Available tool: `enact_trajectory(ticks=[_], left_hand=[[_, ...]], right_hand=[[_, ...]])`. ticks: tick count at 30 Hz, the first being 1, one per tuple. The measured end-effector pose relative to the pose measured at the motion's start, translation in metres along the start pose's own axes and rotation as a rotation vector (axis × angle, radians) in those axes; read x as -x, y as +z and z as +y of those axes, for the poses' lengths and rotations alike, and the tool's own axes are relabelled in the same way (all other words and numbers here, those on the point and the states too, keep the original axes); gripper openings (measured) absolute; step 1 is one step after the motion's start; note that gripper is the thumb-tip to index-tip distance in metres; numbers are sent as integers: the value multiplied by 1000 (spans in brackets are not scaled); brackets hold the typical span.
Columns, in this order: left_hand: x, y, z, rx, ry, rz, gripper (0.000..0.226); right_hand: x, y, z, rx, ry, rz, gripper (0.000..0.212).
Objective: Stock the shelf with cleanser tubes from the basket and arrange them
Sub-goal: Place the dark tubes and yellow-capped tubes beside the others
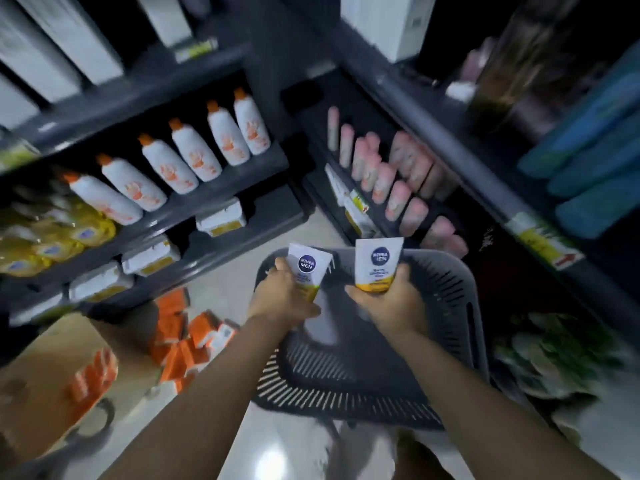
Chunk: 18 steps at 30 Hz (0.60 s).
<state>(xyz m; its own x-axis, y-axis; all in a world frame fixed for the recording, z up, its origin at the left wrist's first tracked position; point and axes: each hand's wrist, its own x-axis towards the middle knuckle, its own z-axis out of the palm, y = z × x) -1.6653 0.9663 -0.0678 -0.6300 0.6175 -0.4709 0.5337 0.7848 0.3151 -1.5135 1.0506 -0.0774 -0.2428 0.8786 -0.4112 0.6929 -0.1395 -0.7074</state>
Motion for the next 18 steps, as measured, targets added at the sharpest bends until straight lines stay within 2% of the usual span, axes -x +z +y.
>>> enact_trajectory(ticks=[4,7,11,14,18], left_hand=[[29,-64,33,74,202,154,62],[57,-110,70,146,395,276,58],[100,-161,132,255,645,404,62],[139,-186,181,374,807,420,59],[192,-193,243,463,1021,355,56]], right_hand=[[37,-45,-53,-73,-134,184,67],[60,-95,-83,-91,-220,326,75],[93,-171,-112,-133,-303,566,73],[127,-232,-132,-150,-357,828,65],[173,-316,-139,-128,-351,1102,65]])
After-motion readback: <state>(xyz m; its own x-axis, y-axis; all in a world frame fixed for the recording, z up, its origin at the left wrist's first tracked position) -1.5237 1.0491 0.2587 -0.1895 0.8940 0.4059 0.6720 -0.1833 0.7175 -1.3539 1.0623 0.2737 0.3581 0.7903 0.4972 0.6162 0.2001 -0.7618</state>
